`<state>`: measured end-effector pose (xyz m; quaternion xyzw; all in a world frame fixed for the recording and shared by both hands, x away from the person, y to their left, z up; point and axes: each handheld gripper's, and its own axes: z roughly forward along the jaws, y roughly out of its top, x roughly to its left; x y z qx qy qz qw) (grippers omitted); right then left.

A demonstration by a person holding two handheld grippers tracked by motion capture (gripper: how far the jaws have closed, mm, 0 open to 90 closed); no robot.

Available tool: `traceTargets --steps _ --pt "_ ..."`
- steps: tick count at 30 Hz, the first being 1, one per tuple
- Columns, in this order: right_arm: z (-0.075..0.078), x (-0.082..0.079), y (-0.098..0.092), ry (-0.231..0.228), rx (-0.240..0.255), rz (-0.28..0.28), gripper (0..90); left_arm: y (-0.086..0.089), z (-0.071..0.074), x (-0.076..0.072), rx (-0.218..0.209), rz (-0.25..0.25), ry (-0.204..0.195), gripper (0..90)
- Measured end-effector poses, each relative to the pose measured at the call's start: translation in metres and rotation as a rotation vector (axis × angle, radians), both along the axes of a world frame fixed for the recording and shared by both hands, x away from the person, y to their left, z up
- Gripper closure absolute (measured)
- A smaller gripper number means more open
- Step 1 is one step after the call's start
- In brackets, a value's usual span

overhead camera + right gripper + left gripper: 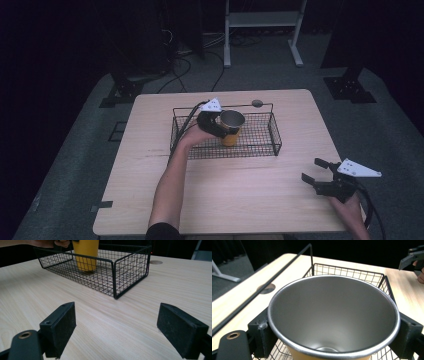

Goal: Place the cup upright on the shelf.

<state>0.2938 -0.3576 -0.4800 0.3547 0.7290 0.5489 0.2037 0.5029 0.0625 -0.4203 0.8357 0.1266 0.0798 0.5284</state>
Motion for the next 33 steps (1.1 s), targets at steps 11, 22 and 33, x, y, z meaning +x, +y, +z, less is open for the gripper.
traceTargets --steps 11,22,33 --pt "0.0 -0.0001 0.0 -0.002 -0.002 0.002 14.5 -0.0015 -0.0042 -0.0017 0.049 -0.018 0.015 12.0" --pt "0.0001 -0.0002 -0.0004 -0.002 0.003 0.003 14.5 0.0011 -0.0039 -0.0033 0.052 0.002 0.006 5.6" --pt "0.0 -0.0003 -0.0005 -0.005 0.001 0.009 14.4 0.0019 0.0026 -0.0041 0.03 0.014 -0.018 1.8"
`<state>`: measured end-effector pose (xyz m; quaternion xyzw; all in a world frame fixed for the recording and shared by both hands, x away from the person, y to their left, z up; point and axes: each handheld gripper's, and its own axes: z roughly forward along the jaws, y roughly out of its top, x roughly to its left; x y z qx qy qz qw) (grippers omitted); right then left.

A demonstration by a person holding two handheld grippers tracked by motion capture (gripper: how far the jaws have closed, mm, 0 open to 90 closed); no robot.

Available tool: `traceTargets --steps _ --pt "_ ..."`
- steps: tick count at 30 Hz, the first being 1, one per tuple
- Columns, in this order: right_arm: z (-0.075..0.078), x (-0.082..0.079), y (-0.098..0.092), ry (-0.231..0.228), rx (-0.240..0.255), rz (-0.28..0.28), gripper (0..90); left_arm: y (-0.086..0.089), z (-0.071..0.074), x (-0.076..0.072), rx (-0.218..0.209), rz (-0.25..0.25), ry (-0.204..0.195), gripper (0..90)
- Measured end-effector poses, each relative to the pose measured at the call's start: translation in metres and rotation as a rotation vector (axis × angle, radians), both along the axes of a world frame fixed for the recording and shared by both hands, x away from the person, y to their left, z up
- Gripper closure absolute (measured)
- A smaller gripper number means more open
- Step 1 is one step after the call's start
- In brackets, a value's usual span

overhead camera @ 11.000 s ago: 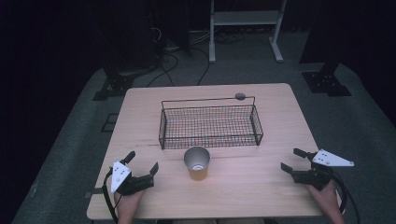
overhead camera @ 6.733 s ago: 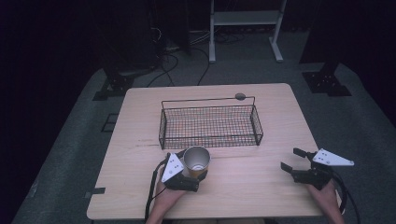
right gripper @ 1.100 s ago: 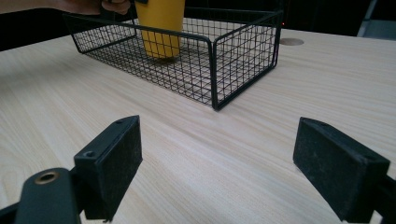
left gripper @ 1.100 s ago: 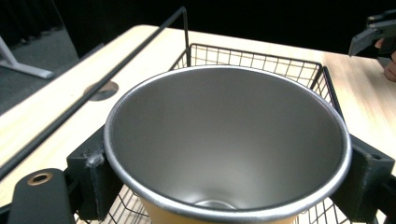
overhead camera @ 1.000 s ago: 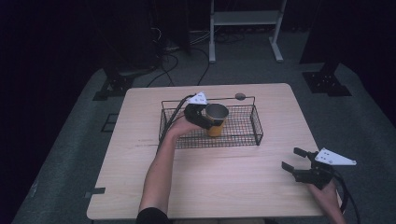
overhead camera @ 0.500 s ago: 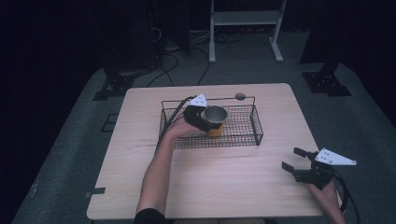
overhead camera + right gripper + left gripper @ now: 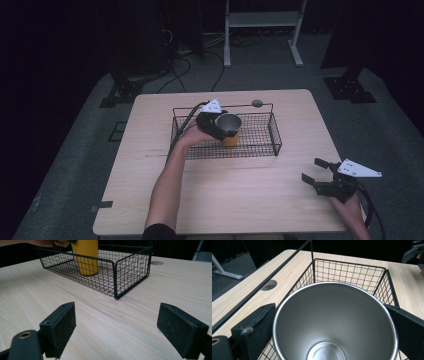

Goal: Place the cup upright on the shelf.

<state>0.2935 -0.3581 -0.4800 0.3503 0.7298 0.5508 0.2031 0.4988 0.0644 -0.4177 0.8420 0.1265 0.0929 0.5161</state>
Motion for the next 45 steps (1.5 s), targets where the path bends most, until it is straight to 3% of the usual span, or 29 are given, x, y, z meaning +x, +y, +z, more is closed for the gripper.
traceTargets --steps 32,45 --pt "0.0 -0.001 0.001 0.0 -0.005 0.0 13.6 0.004 0.024 -0.005 -0.082 0.022 -0.056 0.7" --pt "0.0 -0.001 0.001 0.001 -0.005 -0.003 13.6 0.015 0.037 -0.021 -0.112 0.019 -0.095 0.7"
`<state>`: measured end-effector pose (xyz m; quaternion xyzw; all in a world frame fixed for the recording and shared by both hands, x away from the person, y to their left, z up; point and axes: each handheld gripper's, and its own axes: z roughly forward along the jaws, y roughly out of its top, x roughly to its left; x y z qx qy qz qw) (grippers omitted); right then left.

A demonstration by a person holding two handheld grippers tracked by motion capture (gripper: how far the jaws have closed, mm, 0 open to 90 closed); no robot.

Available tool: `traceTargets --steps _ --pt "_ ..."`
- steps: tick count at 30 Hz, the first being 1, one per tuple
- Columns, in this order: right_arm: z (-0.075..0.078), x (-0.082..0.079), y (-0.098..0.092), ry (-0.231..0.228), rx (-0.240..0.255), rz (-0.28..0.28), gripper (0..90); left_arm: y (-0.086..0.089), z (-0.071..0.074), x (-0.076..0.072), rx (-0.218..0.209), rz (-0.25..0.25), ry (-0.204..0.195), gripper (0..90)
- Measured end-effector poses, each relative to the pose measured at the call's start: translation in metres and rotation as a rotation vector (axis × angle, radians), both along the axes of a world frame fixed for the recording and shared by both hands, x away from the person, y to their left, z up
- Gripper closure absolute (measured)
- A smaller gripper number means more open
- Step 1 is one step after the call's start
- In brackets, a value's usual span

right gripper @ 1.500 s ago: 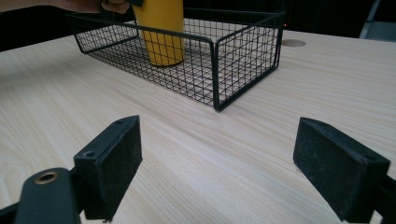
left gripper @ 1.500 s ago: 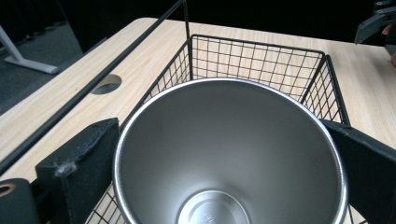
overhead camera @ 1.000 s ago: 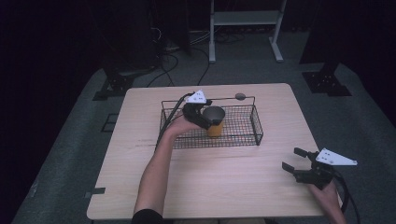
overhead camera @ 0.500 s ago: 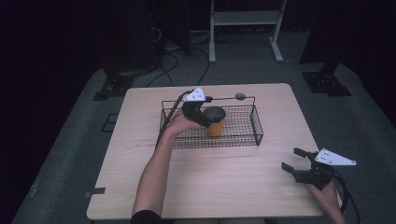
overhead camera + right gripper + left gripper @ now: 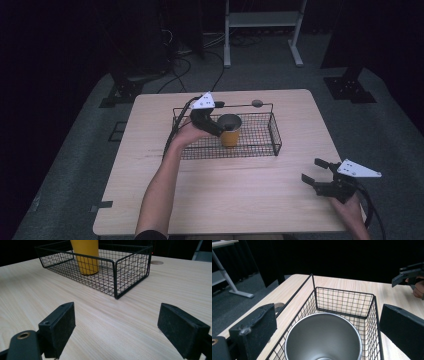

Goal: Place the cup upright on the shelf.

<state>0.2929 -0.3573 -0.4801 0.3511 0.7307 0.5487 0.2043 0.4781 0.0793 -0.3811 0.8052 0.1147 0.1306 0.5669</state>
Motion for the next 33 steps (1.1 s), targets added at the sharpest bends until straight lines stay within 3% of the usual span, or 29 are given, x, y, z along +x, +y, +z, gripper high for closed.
traceTargets --steps 17,33 --pt "0.0 0.0 0.0 -0.001 -0.005 0.001 13.6 0.005 0.019 -0.031 -0.029 -0.039 -0.062 0.7" --pt "0.0 0.0 0.001 0.001 -0.007 -0.002 13.7 0.016 0.023 -0.061 -0.053 -0.057 -0.078 0.7"
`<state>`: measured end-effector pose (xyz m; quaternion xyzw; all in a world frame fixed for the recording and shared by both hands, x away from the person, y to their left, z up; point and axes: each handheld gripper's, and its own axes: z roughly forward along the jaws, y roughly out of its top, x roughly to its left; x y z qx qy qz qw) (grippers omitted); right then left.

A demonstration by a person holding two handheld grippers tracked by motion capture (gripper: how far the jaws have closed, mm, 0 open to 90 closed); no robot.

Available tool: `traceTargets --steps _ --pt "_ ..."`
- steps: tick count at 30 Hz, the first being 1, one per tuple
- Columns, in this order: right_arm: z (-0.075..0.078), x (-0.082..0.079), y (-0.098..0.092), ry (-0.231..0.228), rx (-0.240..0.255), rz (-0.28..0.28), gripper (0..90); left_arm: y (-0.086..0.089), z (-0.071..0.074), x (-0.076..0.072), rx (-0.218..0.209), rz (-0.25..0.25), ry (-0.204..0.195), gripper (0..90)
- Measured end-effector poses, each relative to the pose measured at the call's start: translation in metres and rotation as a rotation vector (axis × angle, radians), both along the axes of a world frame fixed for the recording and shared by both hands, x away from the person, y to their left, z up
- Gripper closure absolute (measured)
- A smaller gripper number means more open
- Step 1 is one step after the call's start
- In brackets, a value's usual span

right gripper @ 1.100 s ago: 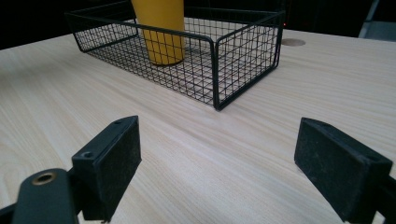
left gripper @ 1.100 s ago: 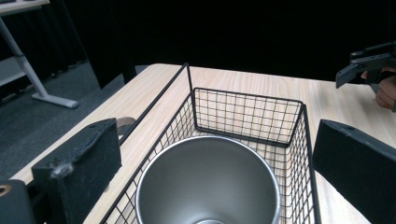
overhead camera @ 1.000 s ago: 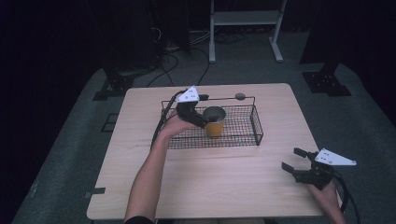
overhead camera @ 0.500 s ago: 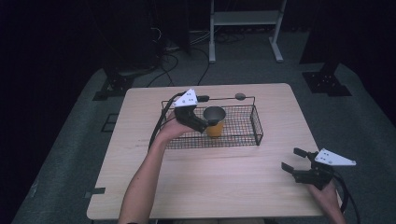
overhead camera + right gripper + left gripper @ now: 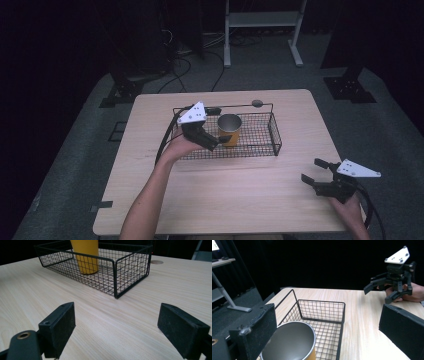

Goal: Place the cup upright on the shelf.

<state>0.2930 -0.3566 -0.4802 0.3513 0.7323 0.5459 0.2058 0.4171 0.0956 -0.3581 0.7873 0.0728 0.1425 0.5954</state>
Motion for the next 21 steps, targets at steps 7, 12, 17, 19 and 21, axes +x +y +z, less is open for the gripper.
traceTargets --steps 7,12,17,19,21 --pt "0.0 0.0 0.0 0.0 0.001 0.0 13.6 0.004 -0.004 -0.008 -0.005 0.004 0.004 0.7" --pt "0.0 0.0 0.0 0.002 0.002 -0.001 13.6 0.006 -0.006 -0.014 -0.008 0.001 0.003 0.7" --pt "0.0 0.0 0.0 0.001 0.002 -0.001 13.6 0.009 -0.008 -0.019 -0.014 0.003 0.001 0.7" --pt "0.0 0.0 0.0 -0.002 0.0 -0.001 13.6 0.01 -0.008 -0.021 -0.016 0.003 0.001 0.7" --pt "0.0 0.0 0.0 -0.002 0.0 0.0 13.7 0.011 -0.009 -0.023 -0.021 0.006 -0.003 0.7"
